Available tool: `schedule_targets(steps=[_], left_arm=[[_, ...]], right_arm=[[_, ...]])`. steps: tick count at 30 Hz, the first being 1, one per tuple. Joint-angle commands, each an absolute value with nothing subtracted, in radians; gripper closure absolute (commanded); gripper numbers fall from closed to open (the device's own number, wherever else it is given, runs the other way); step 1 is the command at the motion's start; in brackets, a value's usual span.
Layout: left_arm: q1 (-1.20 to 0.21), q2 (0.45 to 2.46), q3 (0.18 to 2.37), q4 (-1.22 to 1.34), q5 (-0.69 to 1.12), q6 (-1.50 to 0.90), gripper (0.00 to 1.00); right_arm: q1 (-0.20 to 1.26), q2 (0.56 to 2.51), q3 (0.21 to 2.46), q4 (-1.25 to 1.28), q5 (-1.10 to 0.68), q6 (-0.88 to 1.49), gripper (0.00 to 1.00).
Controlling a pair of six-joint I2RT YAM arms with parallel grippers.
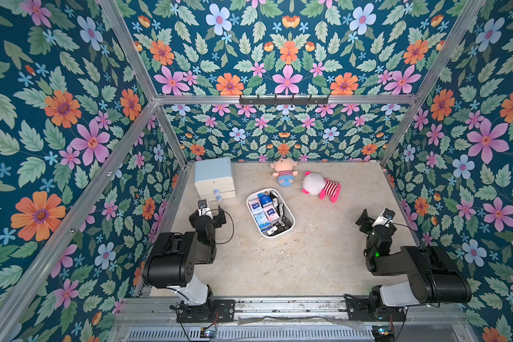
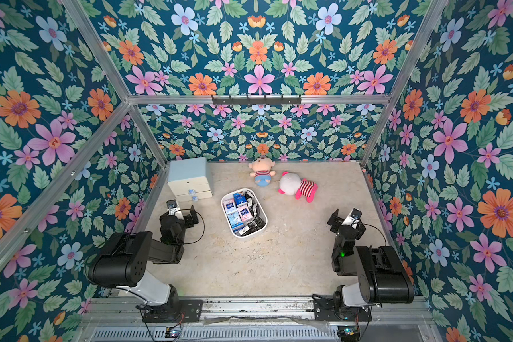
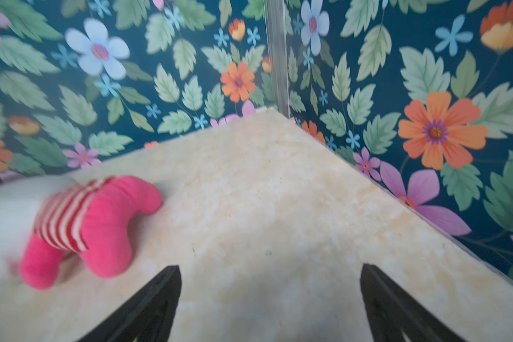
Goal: Put the pocket tissues into the storage box
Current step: Reset both arms
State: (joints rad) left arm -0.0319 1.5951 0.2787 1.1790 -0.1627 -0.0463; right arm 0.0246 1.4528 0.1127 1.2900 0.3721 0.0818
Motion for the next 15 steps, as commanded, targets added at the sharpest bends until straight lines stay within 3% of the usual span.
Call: schedule_targets(steps=[1, 14, 15], left_arm=[[-0.031, 1.598, 0.28, 1.227, -0.192, -0.029, 0.0], [-0.031, 1.595, 0.282, 1.216, -0.19, -0.032, 0.0], [-0.029, 1.595, 0.282, 1.218, -0.186, -0.033, 0.26]], right_arm=[[0.023, 1.432, 0.12, 1.34, 0.36, 0.089, 0.01], [0.023, 1.452, 0.114, 1.387, 0.347, 0.074, 0.01], [0.023, 1.451, 0.114, 1.385, 0.346, 0.074, 0.01]])
